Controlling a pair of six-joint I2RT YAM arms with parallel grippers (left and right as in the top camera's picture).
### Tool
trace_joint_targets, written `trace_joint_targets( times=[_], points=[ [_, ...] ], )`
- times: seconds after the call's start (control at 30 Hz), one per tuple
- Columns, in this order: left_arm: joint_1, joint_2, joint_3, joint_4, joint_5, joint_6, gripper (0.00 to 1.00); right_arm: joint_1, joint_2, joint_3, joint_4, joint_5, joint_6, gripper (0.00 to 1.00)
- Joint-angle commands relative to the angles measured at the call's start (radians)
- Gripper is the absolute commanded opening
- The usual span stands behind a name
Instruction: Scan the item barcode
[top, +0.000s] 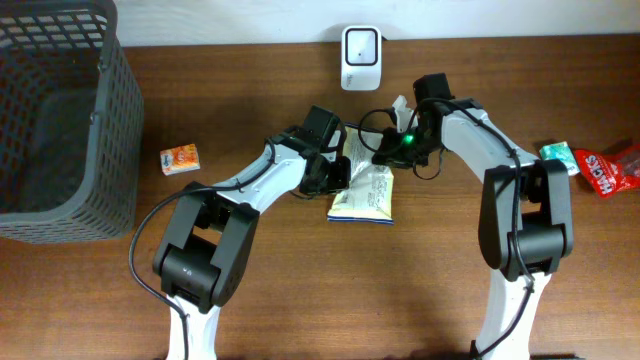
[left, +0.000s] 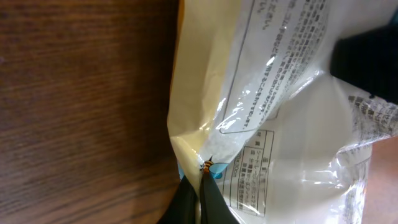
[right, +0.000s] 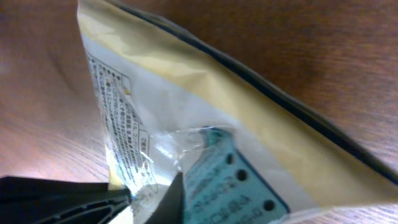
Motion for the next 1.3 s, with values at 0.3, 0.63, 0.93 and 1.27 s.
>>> trace_joint_targets(
  times=[0.3, 0.63, 0.93, 1.27],
  points=[
    [0.088, -0.116, 0.169, -0.292, -0.179, 0.126, 0.99, 0.044, -0.054, 0.463, -0.566, 0.497, -0.011, 0.04],
    [0.236, -0.204, 0.177, -0.408, -0.228, 0.126, 0.99, 0.305, 0.018, 0.534, -0.812, 1.056, 0.218, 0.04],
    [0.373, -0.219, 0.177, -0.542, -0.235, 0.126, 0.99, 0.405, 0.161, 0.504, -0.848, 0.957, 0.318, 0.1],
    [0.379, -0.219, 0.177, -0.58, -0.235, 0.183, 0.99, 0.426, 0.161, 0.806, -0.868, 0.515, 0.185, 0.65]
  ],
)
